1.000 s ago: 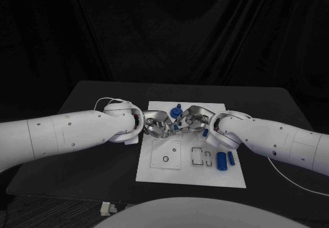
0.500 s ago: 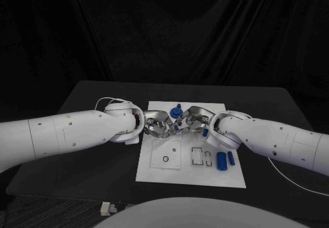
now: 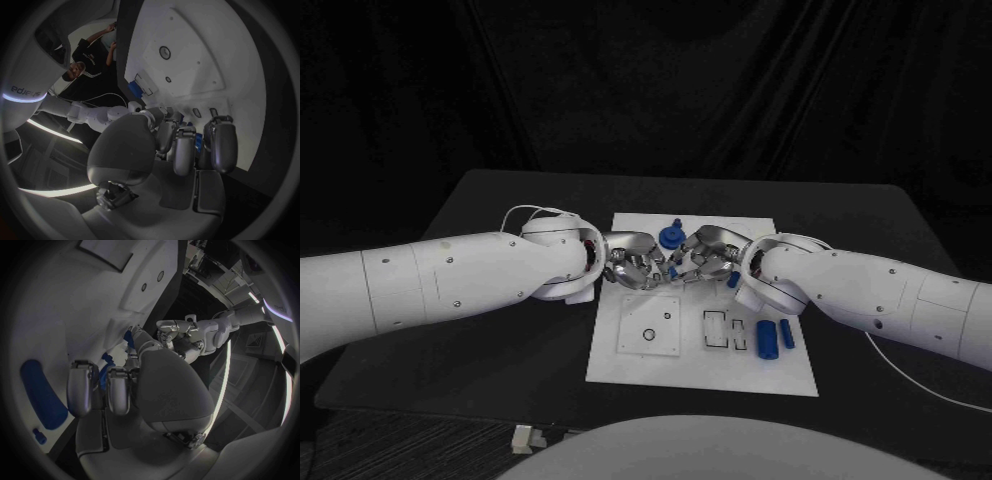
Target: Assemble the parts on the task board
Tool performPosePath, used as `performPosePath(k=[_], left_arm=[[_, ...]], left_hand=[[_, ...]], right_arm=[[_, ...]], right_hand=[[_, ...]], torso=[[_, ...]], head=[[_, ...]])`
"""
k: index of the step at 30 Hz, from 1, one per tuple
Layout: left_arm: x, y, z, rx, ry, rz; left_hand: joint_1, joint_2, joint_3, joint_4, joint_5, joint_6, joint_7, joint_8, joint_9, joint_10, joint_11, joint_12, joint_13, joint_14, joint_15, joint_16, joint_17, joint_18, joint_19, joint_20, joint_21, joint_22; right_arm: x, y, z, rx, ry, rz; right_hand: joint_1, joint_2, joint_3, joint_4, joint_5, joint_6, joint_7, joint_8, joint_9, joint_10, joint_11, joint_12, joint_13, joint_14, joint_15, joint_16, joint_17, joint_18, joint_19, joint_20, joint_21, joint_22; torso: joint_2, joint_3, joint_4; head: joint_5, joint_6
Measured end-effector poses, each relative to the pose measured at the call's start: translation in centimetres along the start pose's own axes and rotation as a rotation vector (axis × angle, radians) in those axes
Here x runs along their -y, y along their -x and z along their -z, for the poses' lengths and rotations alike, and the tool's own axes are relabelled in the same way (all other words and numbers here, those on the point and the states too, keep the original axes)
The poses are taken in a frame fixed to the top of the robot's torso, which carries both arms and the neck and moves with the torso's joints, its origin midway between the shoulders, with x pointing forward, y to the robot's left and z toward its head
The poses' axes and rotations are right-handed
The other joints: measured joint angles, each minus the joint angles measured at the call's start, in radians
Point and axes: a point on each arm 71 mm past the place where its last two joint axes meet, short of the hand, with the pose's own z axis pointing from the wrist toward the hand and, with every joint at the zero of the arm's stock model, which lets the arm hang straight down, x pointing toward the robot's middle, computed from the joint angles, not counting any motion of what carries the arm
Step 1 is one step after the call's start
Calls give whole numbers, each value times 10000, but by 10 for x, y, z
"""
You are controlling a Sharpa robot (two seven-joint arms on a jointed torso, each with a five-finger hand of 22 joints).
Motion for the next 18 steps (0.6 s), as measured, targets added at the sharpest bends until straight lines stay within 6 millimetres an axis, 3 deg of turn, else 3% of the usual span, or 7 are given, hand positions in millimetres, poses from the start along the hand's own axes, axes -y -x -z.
performPosePath(k=[10,13,18], left_arm=[[1,0,0,75,-17,-360],[2,0,0,84,-20,-497],[2,0,0,94,-26,-656]], left_hand=[[52,-52,0,0,0,138,-6,88,0,-36,35,0,12,37,37,0,0,0,0,0,0,0],[52,-52,0,0,0,171,28,128,-5,-36,35,0,13,37,37,0,0,0,-11,11,0,0],[52,-52,-1,-1,0,297,49,220,20,-36,35,0,12,37,37,0,0,1,-35,35,0,0]], right_arm=[[0,-1,0,-140,-15,127],[0,-1,0,-149,-9,151],[0,-2,0,-149,-2,174]], right_hand=[[1,0,-28,-27,-1,0,1,-10,-12,0,0,0,0,0,0,0,0,-1,0,0,0,0],[1,0,-28,-27,2,52,55,-13,-12,0,71,0,-1,0,0,0,0,-1,0,0,0,0],[7,6,-28,-28,265,52,88,38,-10,0,71,0,-1,-8,65,0,0,0,35,35,0,0]], torso=[[-1,0,3],[0,0,4],[0,0,3]], head=[[17,0],[14,0],[11,0]])
